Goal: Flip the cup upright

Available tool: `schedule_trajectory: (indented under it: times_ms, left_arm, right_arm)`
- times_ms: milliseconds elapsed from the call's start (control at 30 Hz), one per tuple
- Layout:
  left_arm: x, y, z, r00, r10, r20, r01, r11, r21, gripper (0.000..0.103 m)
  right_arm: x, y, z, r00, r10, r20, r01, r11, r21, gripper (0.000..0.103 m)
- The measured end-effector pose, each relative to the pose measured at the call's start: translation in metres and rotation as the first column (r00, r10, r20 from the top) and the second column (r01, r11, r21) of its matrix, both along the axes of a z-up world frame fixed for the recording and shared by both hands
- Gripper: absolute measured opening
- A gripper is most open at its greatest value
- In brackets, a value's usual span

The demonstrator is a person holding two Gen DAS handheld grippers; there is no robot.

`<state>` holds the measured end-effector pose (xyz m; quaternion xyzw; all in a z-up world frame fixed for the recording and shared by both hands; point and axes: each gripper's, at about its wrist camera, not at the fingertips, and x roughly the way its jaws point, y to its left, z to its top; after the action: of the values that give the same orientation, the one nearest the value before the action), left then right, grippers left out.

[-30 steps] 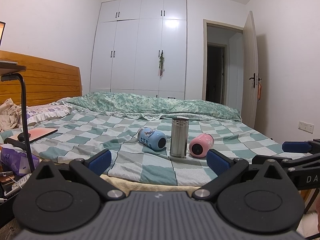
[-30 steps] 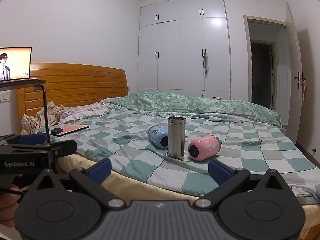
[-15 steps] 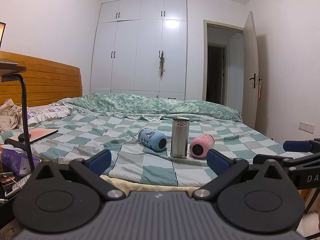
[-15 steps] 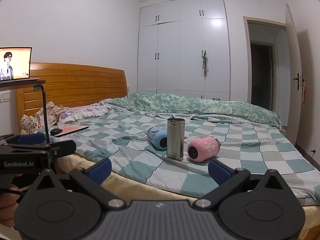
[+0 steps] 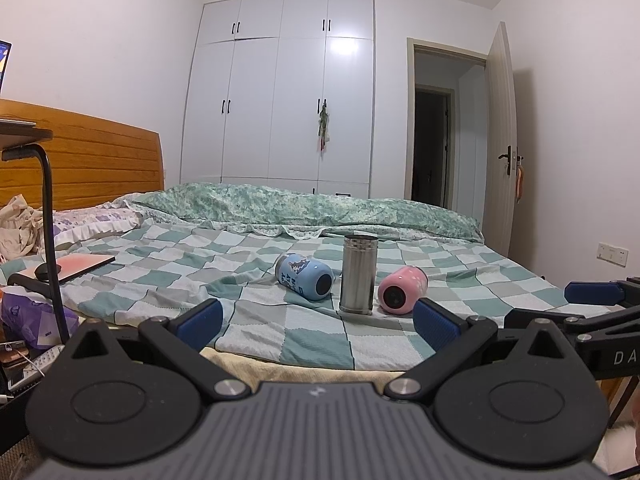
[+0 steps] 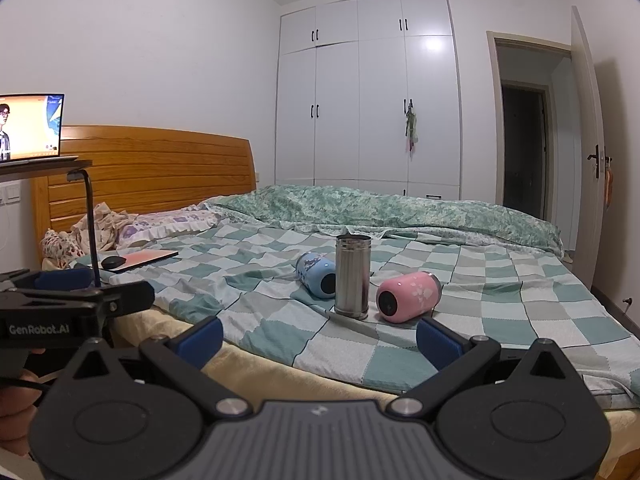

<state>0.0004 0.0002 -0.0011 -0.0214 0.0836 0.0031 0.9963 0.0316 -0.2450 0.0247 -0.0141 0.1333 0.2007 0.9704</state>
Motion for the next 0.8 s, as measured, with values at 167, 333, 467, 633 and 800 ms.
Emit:
schedule_trajectory:
  times_ms: [167, 333, 467, 633, 800]
  left_arm:
    - [0.000, 0.000, 0.000, 1.000, -0.001, -0.002, 0.001, 1.000, -0.001, 0.103]
    - [0.006, 0.005, 0.000, 1.000, 0.000, -0.013, 0.000, 1.000, -0.008, 0.103]
    - [0.022, 0.015, 0.001, 1.000, 0.001, -0.012, -0.001, 1.000, 0.008, 0.103]
    - [0.043, 0.022, 0.004, 0.996, 0.083, 0.033, -0.086, 0.994, 0.074, 0.103]
    - [0.073, 0.033, 0.003, 0.992, 0.124, 0.022, -0.125, 0.991, 0.056, 0.103]
  right_arm:
    - [0.000, 0.000, 0.001, 1.000, 0.002, -0.001, -0.002, 1.000, 0.001, 0.103]
    - [0.004, 0.001, 0.000, 1.000, 0.006, -0.005, -0.006, 1.000, 0.004, 0.103]
    - [0.025, 0.007, 0.001, 1.000, 0.017, 0.002, -0.017, 1.000, -0.010, 0.103]
    - [0.064, 0.021, 0.002, 0.999, 0.054, -0.008, -0.054, 0.999, 0.007, 0.103]
    - [0.098, 0.042, 0.007, 0.995, 0.100, 0.013, -0.100, 0.995, 0.003, 0.103]
